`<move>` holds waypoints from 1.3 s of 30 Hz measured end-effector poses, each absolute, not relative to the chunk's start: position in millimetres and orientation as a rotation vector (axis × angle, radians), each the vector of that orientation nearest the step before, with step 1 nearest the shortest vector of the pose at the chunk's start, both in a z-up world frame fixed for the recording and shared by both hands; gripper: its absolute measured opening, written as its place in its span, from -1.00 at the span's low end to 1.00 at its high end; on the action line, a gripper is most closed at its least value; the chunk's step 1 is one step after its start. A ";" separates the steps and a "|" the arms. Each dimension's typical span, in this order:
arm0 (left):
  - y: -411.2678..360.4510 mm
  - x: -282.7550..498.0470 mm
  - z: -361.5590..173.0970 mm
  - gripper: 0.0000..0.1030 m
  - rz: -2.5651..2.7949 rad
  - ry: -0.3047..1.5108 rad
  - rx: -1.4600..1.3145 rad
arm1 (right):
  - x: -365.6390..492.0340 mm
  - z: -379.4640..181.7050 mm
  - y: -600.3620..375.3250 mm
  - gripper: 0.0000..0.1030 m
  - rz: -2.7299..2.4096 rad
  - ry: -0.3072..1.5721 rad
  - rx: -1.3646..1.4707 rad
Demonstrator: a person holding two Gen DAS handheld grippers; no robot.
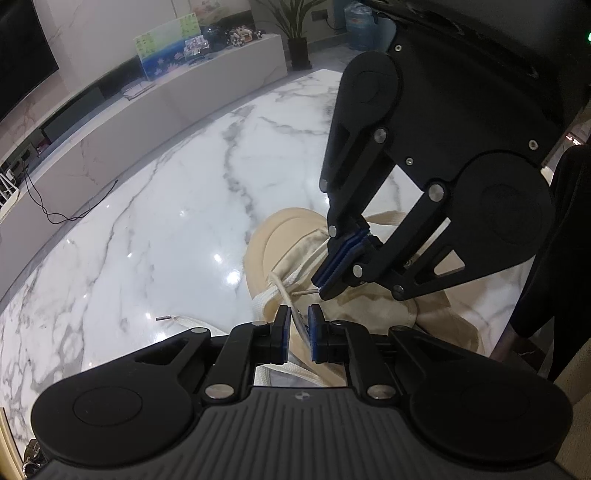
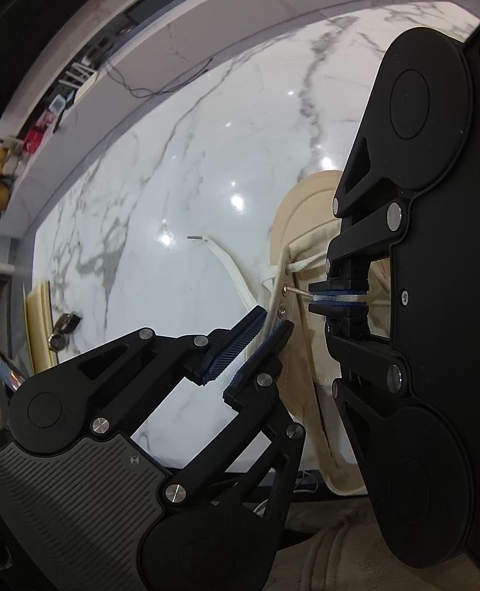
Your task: Lace up shoes with both hands
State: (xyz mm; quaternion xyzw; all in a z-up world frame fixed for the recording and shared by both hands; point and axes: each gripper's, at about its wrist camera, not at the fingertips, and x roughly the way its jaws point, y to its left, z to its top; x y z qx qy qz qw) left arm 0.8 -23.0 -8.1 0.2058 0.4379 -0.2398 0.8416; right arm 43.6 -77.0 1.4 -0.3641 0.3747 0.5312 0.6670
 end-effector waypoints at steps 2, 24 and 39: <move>-23.0 0.6 -8.2 -0.82 -0.509 0.924 0.430 | 45.1 -0.1 -74.8 -0.98 1.206 0.850 -0.836; -4.2 0.4 10.0 -0.80 -0.600 0.837 0.565 | 53.8 0.7 -69.6 -0.98 1.217 0.845 -0.819; -27.6 -4.4 -55.2 -0.79 -0.849 0.678 1.055 | 55.6 2.7 -70.7 -0.97 1.218 0.859 -0.776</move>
